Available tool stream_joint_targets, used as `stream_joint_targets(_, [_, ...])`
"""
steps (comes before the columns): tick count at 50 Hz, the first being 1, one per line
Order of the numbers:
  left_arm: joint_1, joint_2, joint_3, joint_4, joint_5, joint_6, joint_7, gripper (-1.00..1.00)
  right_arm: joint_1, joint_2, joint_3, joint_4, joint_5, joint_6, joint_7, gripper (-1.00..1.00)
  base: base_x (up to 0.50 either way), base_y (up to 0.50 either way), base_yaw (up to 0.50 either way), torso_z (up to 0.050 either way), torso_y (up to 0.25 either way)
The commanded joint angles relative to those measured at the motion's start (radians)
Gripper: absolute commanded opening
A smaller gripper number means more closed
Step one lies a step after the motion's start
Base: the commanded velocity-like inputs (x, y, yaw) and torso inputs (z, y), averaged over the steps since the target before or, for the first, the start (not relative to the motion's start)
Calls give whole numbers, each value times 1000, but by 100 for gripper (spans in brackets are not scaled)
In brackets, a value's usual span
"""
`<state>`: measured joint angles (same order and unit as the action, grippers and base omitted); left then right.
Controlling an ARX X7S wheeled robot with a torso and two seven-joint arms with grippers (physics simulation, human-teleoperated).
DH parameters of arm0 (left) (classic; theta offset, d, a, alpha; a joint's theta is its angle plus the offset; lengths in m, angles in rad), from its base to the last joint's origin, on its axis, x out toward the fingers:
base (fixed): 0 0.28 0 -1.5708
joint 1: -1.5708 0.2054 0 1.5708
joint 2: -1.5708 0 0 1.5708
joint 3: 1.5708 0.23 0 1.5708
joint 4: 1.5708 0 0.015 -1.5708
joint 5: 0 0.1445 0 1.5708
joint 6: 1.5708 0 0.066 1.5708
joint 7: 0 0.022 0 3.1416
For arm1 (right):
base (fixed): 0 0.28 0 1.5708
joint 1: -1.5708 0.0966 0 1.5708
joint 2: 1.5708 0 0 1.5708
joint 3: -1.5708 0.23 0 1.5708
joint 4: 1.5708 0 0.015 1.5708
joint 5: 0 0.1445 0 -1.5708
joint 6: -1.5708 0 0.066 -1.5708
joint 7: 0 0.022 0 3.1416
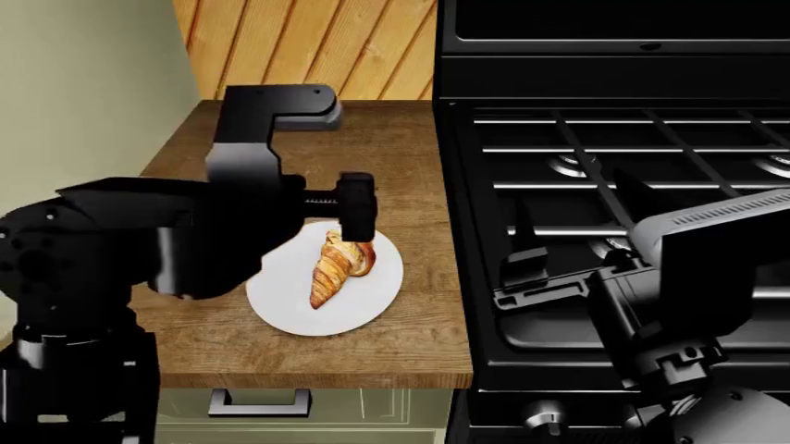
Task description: Pick the croissant and place it on the pan. Then turn on the stove to warm the croissant.
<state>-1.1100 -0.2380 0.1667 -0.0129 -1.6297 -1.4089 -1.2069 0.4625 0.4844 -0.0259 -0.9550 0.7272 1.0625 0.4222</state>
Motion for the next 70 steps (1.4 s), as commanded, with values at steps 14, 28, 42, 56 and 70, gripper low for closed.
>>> stream_joint_targets(14, [16,58,82,-38,-139,6,-144,100,-32,18,49,-19,50,-39,5,100,0,0,0,0,0])
stream_joint_targets(28, [24,50,120,-46,-118,21,-102,100,-51,18,44,14,37,-86,-4,100,0,0,0,0,0])
stream_joint_targets(42, [21,29,146,-79,-53,48,-34,100,-26,20,28,17,52,-76,8,100,0,0,0,0,0])
stream_joint_targets(56, [-24,26,204,-156,50,73,84,100,-7,24,14,22,63,-73,15,100,0,0,0,0,0])
stream_joint_targets(70, [-30,23,240,-186,69,79,126,100,2,29,7,26,75,-70,23,100,0,0,0,0,0])
